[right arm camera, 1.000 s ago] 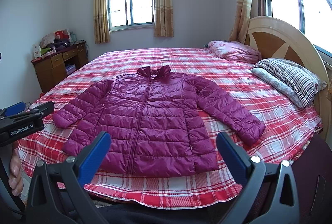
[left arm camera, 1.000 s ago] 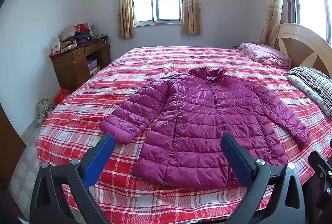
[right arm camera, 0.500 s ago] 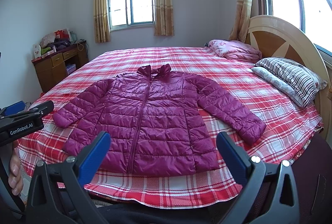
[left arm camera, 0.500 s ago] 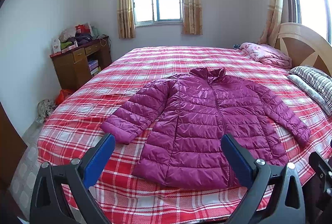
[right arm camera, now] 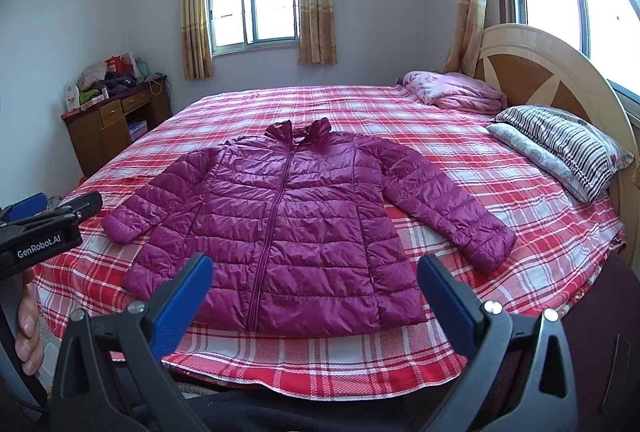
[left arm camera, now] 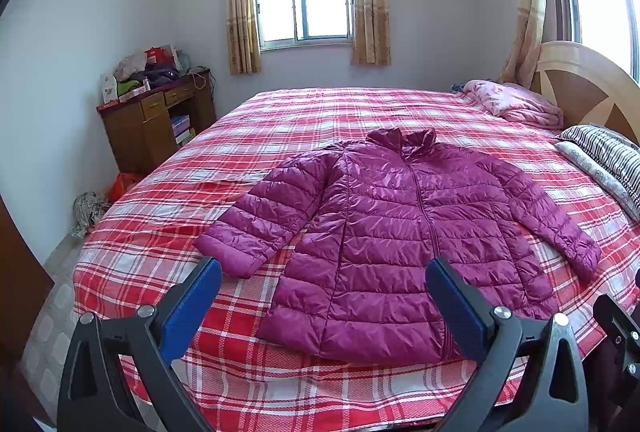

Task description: Fold large clothes

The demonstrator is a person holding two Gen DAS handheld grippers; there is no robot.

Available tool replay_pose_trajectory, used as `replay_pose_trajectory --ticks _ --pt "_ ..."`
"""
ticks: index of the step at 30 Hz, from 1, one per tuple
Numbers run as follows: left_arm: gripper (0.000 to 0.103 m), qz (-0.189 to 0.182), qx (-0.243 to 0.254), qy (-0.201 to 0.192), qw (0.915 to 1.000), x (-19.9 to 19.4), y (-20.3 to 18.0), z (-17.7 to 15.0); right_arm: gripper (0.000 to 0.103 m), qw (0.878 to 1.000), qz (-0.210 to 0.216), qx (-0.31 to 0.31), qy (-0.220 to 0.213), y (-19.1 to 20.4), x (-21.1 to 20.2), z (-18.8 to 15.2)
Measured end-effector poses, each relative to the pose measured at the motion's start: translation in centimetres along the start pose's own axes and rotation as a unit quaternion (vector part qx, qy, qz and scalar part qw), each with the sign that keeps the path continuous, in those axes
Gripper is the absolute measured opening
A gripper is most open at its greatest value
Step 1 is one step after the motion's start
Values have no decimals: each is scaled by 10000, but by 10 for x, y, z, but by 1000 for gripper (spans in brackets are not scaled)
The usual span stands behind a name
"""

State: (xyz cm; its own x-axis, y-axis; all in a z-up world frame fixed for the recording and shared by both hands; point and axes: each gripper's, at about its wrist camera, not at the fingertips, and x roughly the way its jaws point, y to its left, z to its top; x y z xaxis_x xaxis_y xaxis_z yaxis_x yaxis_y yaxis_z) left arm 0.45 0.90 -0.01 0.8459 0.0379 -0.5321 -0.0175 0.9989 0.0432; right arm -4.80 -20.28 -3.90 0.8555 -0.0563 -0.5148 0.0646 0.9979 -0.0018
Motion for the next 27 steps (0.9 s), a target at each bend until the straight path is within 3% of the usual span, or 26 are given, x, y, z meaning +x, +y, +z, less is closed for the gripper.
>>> replay_pose_trajectory --ticks 27 --pt "102 36 -40 19 10000 3 3 0 103 9999 51 35 97 -2 2 2"
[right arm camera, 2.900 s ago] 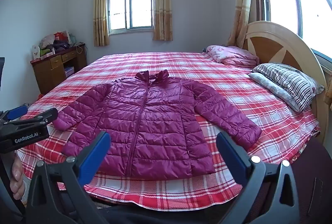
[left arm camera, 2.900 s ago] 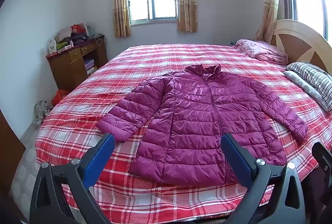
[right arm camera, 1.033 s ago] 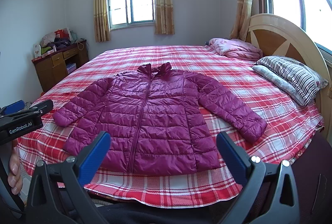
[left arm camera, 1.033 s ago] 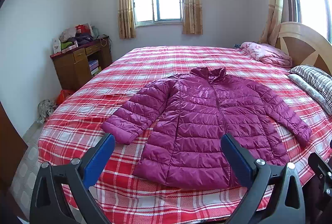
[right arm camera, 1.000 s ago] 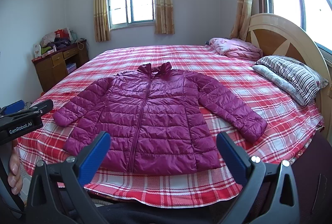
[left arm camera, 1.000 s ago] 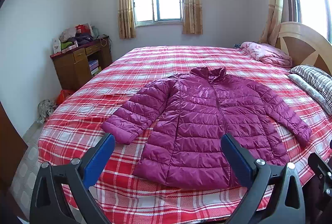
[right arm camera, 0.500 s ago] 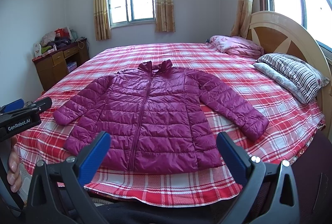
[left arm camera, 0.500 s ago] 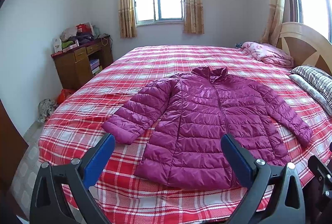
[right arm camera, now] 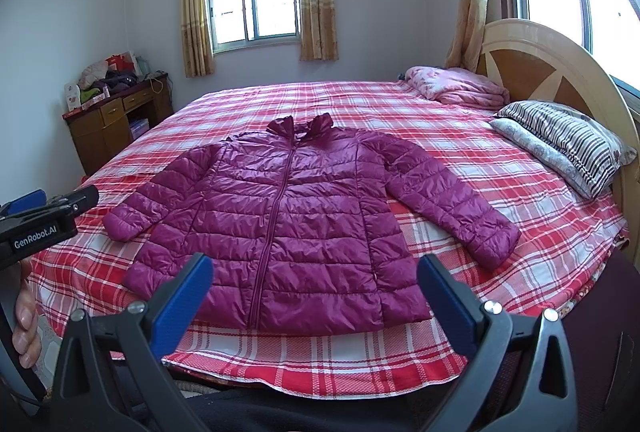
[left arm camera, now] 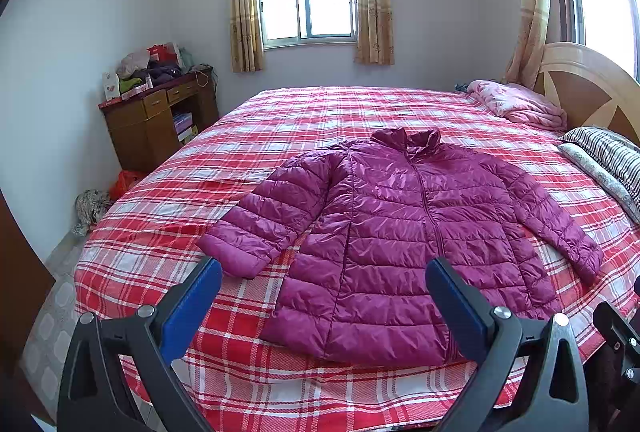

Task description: Fold large clothes

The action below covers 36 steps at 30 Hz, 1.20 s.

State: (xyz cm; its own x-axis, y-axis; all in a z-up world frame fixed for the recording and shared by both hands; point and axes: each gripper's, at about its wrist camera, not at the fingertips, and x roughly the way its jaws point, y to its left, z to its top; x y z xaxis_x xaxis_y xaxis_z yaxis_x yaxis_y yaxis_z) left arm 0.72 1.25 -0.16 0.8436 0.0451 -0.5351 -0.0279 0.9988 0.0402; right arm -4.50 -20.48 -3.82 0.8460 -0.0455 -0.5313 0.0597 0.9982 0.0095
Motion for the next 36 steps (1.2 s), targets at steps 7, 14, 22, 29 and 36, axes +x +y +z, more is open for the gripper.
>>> replay_pose_trajectory --ticks 7,14,22,29,36 --pt "102 -24 6 32 10000 3 1 -1 103 10000 37 -2 -4 0 1 -1" --pt "102 -408 106 611 9972 35 -6 -7 103 9996 219 -68 167 -7 31 -7" --pt "102 43 134 731 9972 97 -2 -1 103 9963 -323 482 627 -73 97 -14" --pt "102 428 319 618 9967 169 -3 28 90 9759 -978 1563 1166 -181 149 -19" --pt "102 702 481 537 9949 241 -19 49 75 9464 -1651 2378 1431 -271 179 -18"
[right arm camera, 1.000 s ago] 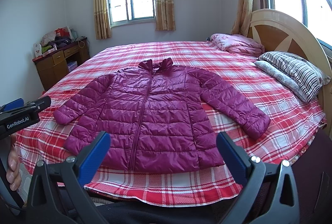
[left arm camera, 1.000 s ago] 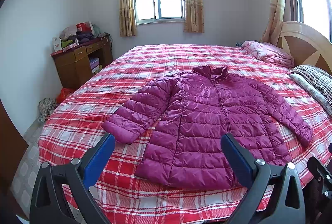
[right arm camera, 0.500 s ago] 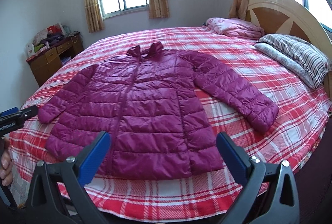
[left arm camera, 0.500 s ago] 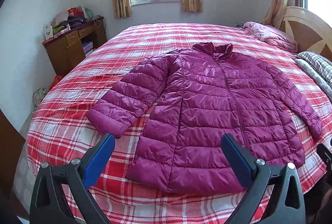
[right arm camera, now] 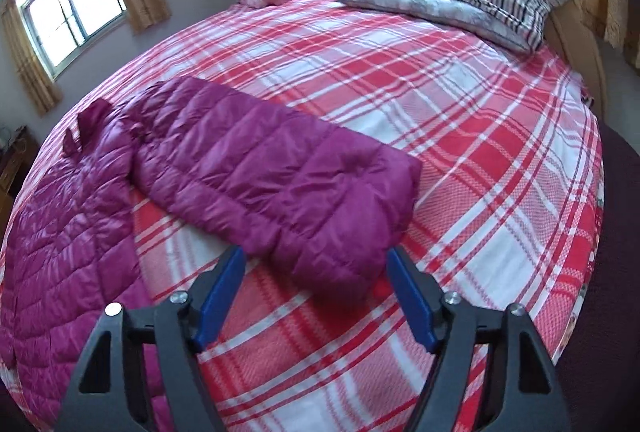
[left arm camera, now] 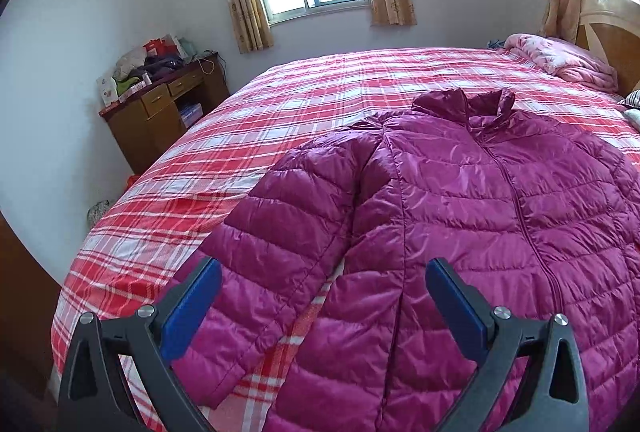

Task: Fold large clothes
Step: 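Grasp the jacket sleeve cuff with the right gripper and lift it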

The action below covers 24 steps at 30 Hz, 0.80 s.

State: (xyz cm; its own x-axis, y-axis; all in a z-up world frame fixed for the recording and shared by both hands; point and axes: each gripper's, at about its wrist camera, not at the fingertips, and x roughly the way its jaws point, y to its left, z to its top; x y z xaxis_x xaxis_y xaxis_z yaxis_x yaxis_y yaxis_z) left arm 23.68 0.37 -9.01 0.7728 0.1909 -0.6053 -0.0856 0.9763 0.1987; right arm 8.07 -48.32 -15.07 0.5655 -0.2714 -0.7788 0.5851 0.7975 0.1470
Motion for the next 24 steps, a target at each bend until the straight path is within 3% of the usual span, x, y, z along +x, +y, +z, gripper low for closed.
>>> replay_pose_trajectory --ticks 9,14,19,24 --pt "102 7 -123 322 9994 74 -21 19 52 9992 -237 -57 318 -14 39 22" --pt "102 33 -154 509 9986 103 -23 21 18 9991 -227 -261 262 -10 41 31" --pt "102 -60 -103 576 9983 117 -22 17 12 9965 -735 -379 -105 -14 36 64" --pt "102 -260 -212 687 9971 124 -14 14 11 9887 -1104 -558 -841 2 8 114"
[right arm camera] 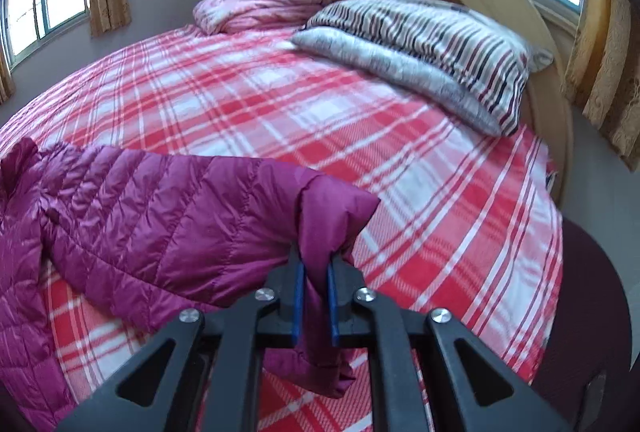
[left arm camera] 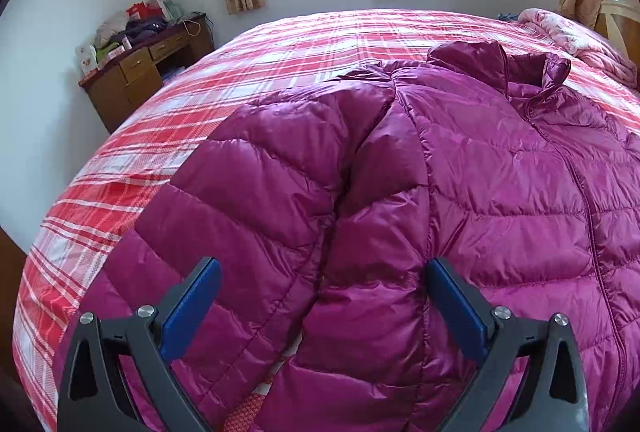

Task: Fold large clothes
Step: 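Grasp the jacket sleeve cuff with the right gripper and lift it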

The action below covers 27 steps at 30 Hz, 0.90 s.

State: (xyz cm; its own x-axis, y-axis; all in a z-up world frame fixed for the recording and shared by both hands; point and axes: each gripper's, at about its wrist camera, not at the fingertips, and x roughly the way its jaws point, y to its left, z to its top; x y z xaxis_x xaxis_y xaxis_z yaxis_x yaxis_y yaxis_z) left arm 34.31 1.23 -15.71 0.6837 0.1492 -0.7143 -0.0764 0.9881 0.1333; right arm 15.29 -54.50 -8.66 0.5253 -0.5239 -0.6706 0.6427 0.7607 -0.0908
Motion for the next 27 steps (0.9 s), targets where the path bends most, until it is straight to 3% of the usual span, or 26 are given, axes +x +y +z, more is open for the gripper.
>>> replay_pose_trajectory --ticks 7,15,27 --pt "102 -128 -356 -276 9989 -21 19 15 10 9901 -156 -809 -1139 62 -58 56" --pt "102 -202 -542 -466 9972 -37 41 29 10 9589 171 -1958 -2045 162 -114 58" --pt "102 -197 -702 -457 9963 -32 66 29 10 9081 853 -3356 -2353 305 -136 15"
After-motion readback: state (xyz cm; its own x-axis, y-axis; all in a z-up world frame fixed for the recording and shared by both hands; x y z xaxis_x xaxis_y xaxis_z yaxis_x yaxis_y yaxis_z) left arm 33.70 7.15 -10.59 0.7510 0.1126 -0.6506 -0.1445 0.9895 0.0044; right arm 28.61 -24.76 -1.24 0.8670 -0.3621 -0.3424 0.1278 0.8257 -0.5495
